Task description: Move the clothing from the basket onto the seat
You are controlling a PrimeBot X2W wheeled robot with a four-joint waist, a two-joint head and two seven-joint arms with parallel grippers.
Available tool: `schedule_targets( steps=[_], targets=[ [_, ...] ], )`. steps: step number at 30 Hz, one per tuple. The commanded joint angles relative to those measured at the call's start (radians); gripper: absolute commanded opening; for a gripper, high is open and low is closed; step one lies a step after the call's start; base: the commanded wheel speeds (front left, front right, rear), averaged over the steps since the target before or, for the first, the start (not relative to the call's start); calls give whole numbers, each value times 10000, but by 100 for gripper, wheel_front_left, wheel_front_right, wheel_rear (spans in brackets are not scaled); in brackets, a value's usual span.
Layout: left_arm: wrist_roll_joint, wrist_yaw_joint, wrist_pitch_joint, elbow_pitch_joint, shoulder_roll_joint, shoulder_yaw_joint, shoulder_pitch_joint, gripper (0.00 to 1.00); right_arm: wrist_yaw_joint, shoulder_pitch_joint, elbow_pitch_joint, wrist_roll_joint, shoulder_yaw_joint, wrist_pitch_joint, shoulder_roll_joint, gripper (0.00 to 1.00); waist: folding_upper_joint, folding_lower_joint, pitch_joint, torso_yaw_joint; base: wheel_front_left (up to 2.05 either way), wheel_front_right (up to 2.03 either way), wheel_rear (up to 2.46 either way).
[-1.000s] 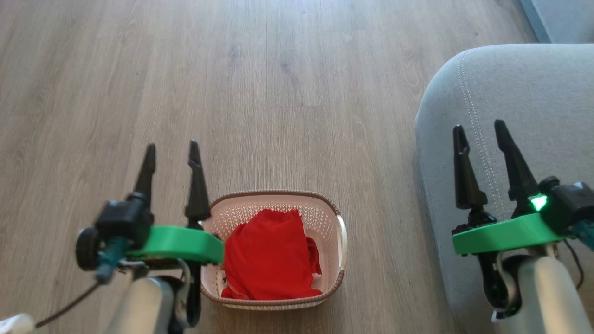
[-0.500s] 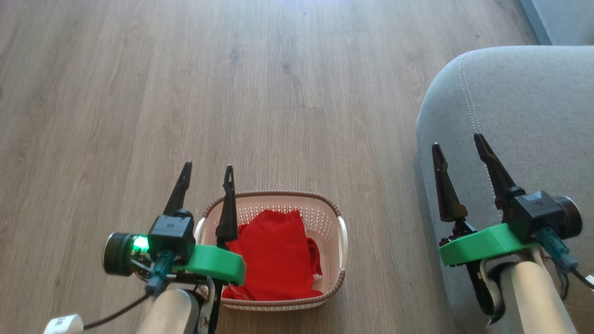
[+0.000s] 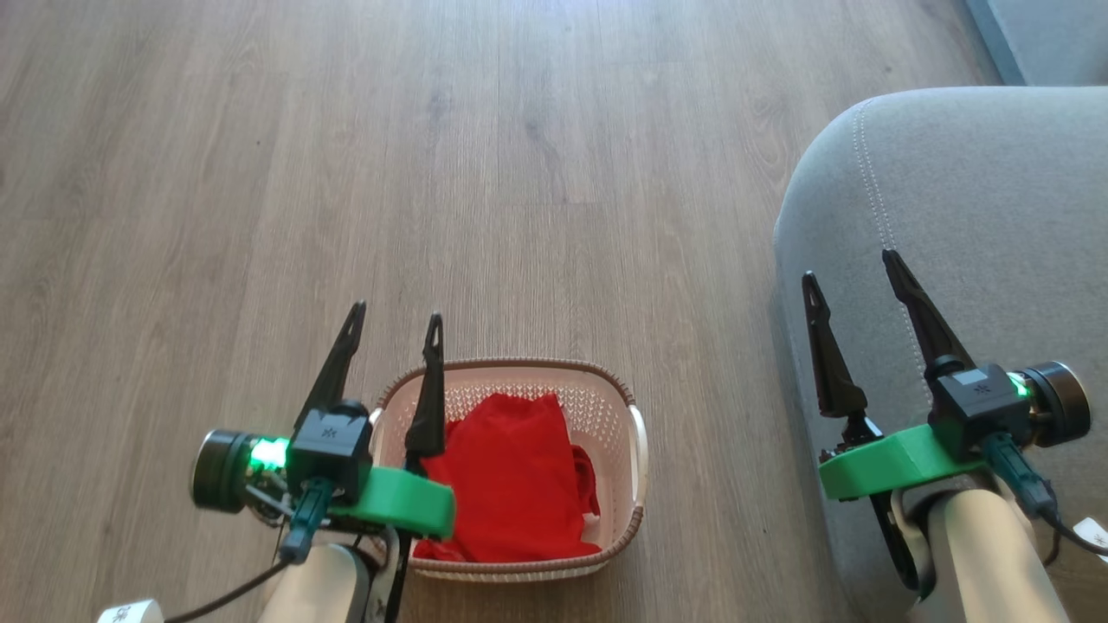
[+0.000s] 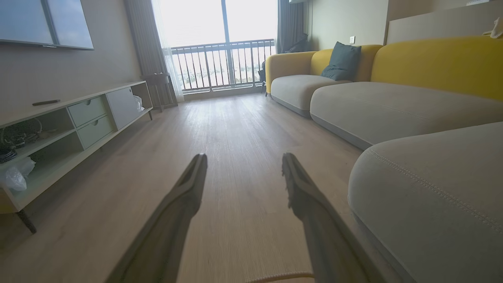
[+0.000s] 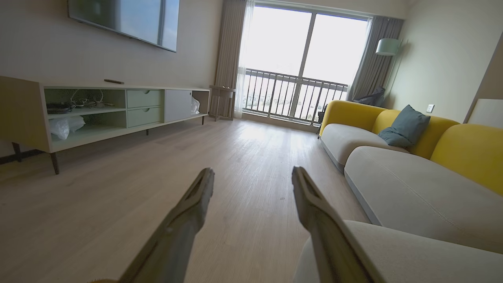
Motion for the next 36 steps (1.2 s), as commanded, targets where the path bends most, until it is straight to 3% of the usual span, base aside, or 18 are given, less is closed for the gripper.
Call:
schedule_targets(
  steps=[1, 8, 24, 30, 36],
  targets=[
    [45, -69, -124, -210, -26, 425, -179, 100, -2, -285, -267, -39, 220, -93, -118, 100, -1, 0, -9, 9, 0, 0, 0],
    [88, -362, -124, -57, -129, 693, -93, 100, -2, -307, -182, 51, 223, -93, -118, 100, -1, 0, -28, -12, 0, 0, 0],
    [-164, -549, -124, 199, -151, 809, -117, 100, -2, -329, 166, 232, 116, -93, -118, 100, -1, 0, 309, -323, 0, 0, 0],
    [-329, -857, -124, 1024, -151, 763, -282, 100, -2, -503, 424, 256, 241, -93, -118, 100, -1, 0, 1093, -642, 0, 0, 0],
    [-105, -1359, -124, 1911, -152, 885, -1101, 100, -2, -858, 614, 143, 311, -93, -118, 100, -1, 0, 2824, -1043, 0, 0, 0]
  ],
)
